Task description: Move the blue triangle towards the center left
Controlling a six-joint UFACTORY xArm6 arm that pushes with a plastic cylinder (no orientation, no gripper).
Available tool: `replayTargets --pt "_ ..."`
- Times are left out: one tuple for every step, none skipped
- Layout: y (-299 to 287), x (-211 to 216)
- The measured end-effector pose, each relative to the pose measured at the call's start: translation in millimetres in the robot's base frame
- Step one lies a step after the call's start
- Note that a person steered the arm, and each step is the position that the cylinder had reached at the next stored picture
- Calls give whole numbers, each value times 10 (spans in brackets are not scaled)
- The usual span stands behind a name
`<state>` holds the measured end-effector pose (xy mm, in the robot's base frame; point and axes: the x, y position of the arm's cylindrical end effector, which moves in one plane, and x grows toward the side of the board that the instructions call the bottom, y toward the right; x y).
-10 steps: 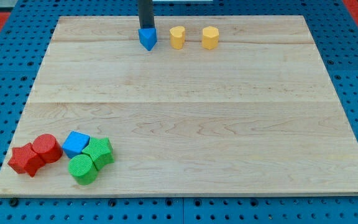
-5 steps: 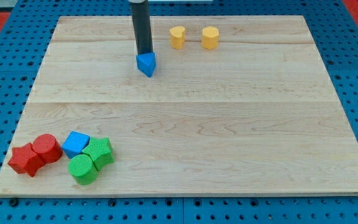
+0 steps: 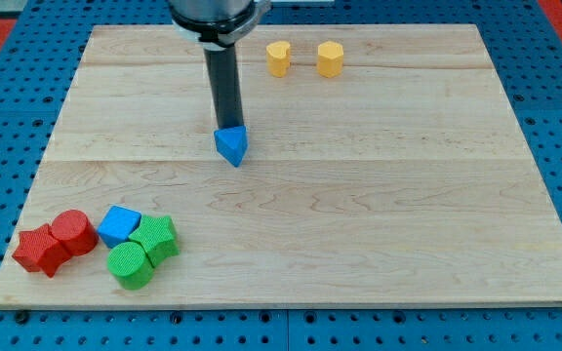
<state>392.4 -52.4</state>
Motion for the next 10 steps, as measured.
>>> replayTargets --pt "447 -1" --pt "479 -1" --pt "479 8" --pt "479 362" --pt "479 419" --pt "479 419" --pt "348 386" --pt "30 379" --pt "-257 379" --pt "-547 379"
